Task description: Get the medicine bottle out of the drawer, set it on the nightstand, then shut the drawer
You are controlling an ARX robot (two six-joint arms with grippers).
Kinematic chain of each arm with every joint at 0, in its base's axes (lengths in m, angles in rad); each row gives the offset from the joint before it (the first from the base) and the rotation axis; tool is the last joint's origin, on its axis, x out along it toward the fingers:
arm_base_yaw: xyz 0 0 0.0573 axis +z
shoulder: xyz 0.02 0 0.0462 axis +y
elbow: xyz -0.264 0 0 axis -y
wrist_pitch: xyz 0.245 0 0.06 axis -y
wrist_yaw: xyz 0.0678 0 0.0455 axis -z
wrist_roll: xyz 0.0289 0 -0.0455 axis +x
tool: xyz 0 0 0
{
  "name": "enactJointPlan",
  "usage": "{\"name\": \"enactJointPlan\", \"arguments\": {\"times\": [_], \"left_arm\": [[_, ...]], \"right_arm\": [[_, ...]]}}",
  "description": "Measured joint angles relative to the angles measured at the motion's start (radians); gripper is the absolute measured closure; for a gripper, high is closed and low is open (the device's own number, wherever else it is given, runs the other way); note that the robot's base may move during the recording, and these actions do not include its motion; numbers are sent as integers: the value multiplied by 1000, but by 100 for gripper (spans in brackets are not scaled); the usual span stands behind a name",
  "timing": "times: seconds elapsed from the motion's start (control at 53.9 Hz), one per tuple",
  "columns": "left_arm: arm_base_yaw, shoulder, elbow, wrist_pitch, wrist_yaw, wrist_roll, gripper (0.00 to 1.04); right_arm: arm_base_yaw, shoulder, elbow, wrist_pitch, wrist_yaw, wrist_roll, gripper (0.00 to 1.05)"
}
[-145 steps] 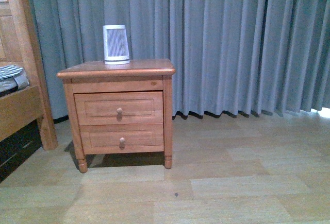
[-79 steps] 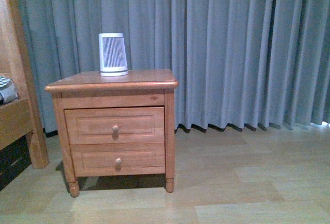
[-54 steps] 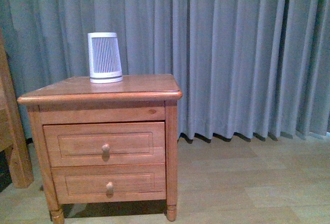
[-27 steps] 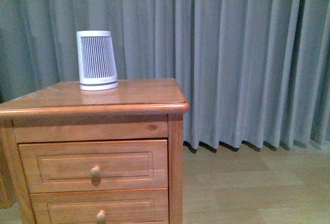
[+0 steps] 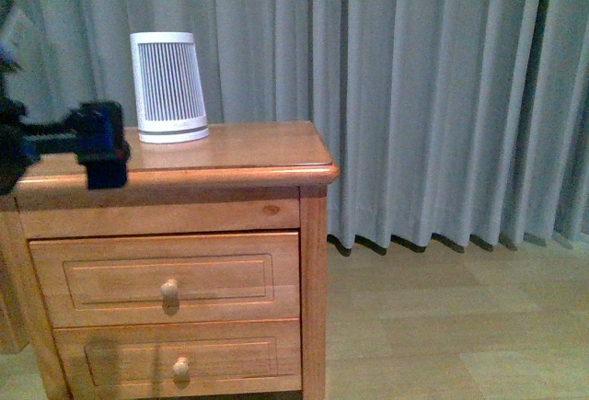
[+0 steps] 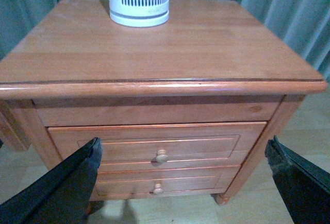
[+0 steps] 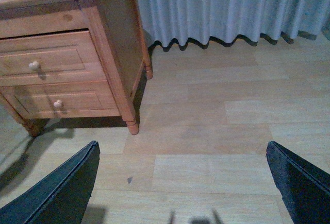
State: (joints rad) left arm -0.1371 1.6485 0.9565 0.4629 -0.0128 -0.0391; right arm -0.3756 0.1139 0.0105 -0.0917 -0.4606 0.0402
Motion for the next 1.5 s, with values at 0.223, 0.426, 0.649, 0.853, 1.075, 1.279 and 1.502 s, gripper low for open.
{"name": "enactJointPlan", "arguments": {"times": [0.223,0.426,0.649,0.853,1.075,1.279,1.502], "left_arm": [[-7,315,141,34,-47,-10,7],[-14,453,210,55,-69,-24,7],[-51,562,311,60,-92,-37,7],[-63,660,400,67,-95,-49,7],[-35,762,489,65,-98,-53,7],[-4,813,580,40,-87,-55,7],[-1,872,637,1,-82,-60,7]], "right_arm": [[0,0,0,0,0,0,7],[0,0,0,0,0,0,7],[0,0,0,0,0,0,7],[0,0,0,0,0,0,7],[0,0,0,0,0,0,7],[0,0,0,0,0,0,7],[0,0,0,0,0,0,7]]}}
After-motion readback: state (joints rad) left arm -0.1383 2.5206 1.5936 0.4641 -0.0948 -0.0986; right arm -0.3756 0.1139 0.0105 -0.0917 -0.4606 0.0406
